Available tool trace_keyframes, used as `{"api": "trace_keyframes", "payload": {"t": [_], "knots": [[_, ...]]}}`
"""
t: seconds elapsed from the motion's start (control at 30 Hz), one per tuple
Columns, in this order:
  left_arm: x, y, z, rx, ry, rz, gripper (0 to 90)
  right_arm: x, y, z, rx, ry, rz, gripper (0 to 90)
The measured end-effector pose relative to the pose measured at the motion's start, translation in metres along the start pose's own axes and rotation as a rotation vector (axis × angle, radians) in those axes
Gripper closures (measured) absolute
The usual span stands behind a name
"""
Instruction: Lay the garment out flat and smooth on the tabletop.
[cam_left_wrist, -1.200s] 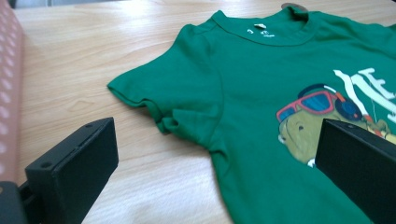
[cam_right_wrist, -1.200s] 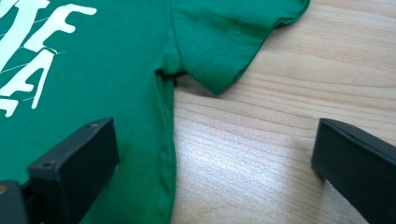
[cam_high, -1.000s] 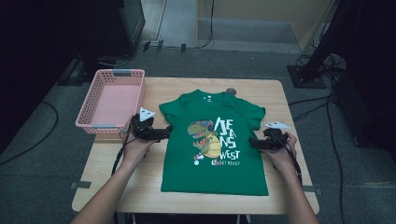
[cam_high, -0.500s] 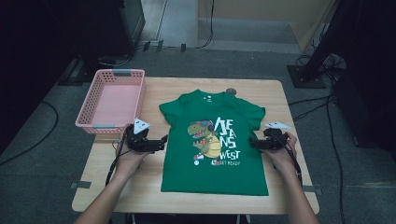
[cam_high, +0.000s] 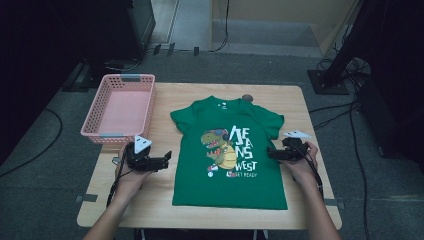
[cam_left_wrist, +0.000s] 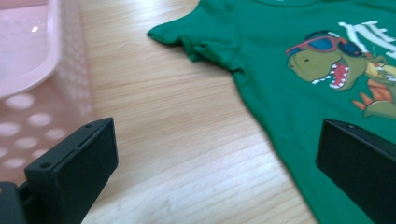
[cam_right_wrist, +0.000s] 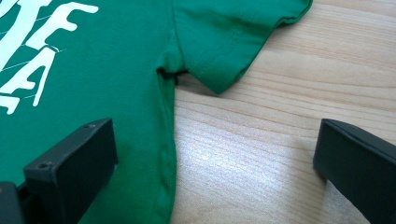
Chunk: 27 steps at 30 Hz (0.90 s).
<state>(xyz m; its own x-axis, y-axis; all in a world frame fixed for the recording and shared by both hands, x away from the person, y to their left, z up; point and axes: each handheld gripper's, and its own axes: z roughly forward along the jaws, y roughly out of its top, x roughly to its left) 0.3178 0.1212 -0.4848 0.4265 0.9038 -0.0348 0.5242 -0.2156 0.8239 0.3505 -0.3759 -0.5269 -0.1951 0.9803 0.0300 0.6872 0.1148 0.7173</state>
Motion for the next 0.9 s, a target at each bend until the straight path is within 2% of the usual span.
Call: {"api": "trace_keyframes", "payload": {"t": [0.07,0.27,0.47,0.53,0.63,0.8,0.9], "knots": [[0.003,-0.003,-0.004,0.002,0.001,-0.003,0.0,0.0,0.0,0.0,0.0,0.0,0.001,0.0],[0.01,-0.014,-0.013,0.047,0.033,0.026,0.0,0.0,0.0,0.0,0.001,0.0,0.0,0.0],[0.023,-0.021,-0.025,0.046,0.067,0.005,0.0,0.0,0.0,0.0,0.001,0.0,0.001,0.0],[0.028,-0.025,-0.027,0.055,0.088,0.01,0.0,0.0,0.0,0.0,0.001,0.0,0.002,0.0],[0.035,-0.032,-0.031,0.068,0.101,-0.008,0.0,0.0,0.0,0.0,0.001,-0.001,0.002,0.0],[0.046,-0.043,-0.039,0.08,0.147,-0.001,0.0,0.0,0.0,0.0,0.001,0.0,0.002,0.0],[0.052,-0.047,-0.045,0.078,0.157,-0.025,0.0,0.0,0.0,0.0,0.001,-0.001,0.003,0.0]]}}
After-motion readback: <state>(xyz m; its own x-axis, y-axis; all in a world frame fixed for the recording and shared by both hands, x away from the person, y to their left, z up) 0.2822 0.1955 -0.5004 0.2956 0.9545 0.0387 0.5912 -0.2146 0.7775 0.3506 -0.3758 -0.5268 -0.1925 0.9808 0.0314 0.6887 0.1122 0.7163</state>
